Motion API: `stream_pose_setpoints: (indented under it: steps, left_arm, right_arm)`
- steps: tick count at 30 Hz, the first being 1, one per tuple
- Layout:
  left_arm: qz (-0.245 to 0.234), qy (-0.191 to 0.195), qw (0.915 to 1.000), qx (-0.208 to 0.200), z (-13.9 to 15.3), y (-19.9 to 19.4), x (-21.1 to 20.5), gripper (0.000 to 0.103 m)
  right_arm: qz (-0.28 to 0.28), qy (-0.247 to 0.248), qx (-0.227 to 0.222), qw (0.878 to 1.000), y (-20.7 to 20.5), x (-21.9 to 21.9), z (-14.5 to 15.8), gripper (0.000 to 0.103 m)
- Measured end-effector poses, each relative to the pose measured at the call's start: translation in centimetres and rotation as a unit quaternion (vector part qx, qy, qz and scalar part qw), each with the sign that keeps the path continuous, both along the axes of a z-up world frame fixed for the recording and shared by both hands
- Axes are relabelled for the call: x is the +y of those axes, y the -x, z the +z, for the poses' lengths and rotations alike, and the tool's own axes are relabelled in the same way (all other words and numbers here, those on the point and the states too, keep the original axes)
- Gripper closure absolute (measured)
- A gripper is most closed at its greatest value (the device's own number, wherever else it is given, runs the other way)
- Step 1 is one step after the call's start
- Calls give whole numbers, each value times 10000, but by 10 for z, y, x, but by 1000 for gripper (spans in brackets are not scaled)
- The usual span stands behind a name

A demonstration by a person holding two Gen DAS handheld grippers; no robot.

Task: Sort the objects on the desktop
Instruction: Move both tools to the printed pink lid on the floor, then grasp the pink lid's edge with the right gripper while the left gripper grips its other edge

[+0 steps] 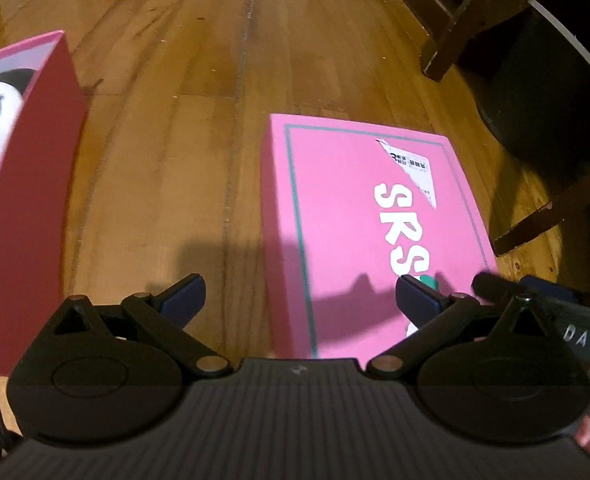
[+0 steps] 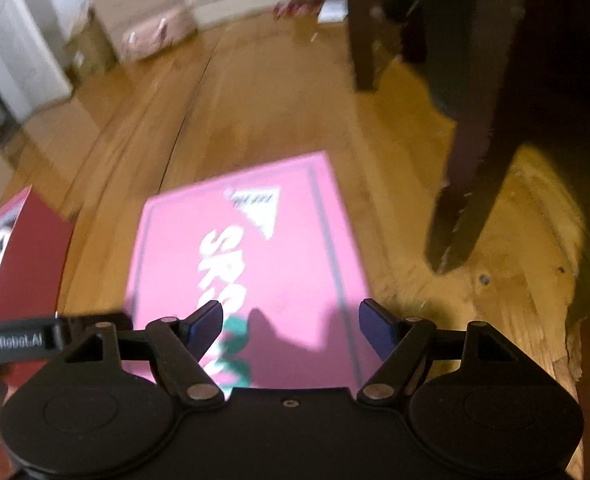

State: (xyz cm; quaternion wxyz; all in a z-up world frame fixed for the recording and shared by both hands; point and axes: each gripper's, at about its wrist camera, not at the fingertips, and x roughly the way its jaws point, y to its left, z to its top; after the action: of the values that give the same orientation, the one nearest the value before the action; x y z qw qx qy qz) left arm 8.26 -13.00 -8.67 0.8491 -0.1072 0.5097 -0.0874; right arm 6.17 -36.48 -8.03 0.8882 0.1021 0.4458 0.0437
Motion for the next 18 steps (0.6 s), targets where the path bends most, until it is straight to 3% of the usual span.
stream_pose_setpoints:
  steps: [2, 8, 15, 18]
  left_arm:
    - [-1, 50, 10000, 57, -7, -1, -1, 0]
    - [-197, 187, 9996, 122, -18, 0, -6, 0]
    - [-103, 599, 9975, 347, -31, -6, -4, 0]
    - [-124, 563, 9979, 311, -31, -7, -6, 0]
  right_arm:
    - [-55, -6, -94, 9999, 2, -6, -6, 19]
    - [-381, 69, 306, 9988, -7, -10, -30, 17]
    - [-246, -143, 430, 9987, -9, -11, -39, 16]
    - [-201, -242, 496, 9983, -11, -14, -40, 14]
